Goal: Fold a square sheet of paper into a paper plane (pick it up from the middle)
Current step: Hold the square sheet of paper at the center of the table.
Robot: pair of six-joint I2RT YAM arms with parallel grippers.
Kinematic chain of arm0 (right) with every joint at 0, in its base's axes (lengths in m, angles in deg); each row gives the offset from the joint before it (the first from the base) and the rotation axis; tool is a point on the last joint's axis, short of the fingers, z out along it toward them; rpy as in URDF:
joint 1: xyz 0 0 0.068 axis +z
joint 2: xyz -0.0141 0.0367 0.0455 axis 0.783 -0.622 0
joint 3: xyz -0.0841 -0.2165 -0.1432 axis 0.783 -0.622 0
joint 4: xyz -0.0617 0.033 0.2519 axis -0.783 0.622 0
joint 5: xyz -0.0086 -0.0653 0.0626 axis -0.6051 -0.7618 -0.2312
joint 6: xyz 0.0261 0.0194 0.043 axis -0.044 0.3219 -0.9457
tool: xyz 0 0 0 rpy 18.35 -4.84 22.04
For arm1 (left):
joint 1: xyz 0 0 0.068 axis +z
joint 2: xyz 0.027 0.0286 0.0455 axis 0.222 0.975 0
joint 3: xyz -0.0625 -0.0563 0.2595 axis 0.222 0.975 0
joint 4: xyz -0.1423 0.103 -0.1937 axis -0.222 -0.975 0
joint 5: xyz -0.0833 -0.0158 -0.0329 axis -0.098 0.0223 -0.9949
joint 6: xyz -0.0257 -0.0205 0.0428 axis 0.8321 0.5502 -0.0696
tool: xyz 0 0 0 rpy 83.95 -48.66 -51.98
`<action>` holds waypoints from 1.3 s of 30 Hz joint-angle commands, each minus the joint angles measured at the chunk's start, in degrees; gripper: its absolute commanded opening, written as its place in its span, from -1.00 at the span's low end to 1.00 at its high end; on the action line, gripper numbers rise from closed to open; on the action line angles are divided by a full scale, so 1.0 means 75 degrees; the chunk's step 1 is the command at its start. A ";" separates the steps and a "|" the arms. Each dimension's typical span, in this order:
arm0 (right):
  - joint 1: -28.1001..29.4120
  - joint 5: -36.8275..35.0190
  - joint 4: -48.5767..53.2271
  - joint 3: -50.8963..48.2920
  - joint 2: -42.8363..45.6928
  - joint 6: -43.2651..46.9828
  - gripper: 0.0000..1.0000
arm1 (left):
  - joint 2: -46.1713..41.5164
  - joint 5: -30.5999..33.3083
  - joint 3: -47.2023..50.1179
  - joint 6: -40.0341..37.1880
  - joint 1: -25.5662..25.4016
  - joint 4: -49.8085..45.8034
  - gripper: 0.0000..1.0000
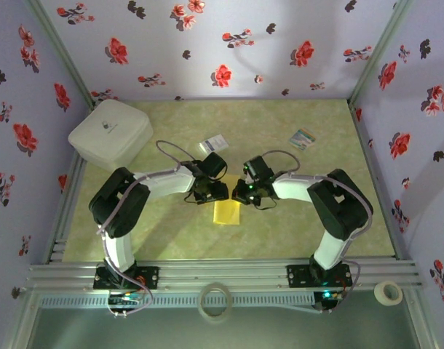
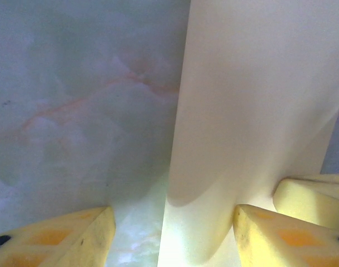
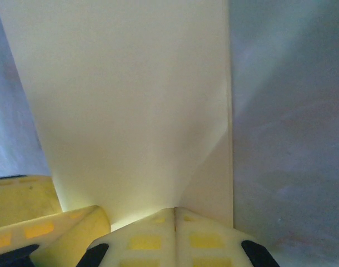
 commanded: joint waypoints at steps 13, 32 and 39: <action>-0.0677 0.0320 0.2006 0.0631 -0.0804 0.2428 -0.98 | -0.1487 -0.0985 0.1031 0.0075 0.0301 0.2282 0.33; -0.0664 0.0474 0.1538 0.0690 -0.1067 0.2187 -0.97 | -0.0571 -0.1277 0.1124 0.0122 0.0439 0.2288 0.32; -0.0643 0.0838 0.1707 0.1131 -0.1420 0.2610 -0.97 | -0.1208 -0.0522 0.1299 0.0149 0.0557 0.1731 0.33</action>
